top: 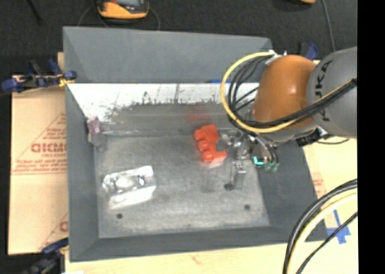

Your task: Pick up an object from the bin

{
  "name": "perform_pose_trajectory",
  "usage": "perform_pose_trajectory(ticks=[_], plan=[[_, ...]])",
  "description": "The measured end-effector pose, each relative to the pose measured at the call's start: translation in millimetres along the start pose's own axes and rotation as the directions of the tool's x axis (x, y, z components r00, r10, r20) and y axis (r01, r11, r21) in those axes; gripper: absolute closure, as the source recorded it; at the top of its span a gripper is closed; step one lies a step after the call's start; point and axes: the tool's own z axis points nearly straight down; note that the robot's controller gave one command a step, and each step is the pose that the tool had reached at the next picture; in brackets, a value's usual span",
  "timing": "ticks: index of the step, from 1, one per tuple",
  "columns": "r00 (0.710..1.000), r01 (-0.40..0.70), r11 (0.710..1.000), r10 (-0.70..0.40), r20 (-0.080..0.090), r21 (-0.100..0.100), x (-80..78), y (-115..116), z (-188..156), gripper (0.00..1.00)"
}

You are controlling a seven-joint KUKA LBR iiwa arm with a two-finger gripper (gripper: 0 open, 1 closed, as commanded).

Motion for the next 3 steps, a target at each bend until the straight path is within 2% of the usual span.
perform_pose_trajectory(ticks=[1, 2, 3], plan=[[0.999, -0.042, 0.999, 0.042, 0.016, -0.002, -86.0, -11.6, 76.3, 0.0], [1.0, 0.017, 1.0, -0.017, 0.013, -0.005, -82.6, -90.5, 73.7, 0.0], [0.998, -0.06, 0.998, 0.06, 0.008, -0.001, -68.3, -41.9, 75.8, 0.0]])
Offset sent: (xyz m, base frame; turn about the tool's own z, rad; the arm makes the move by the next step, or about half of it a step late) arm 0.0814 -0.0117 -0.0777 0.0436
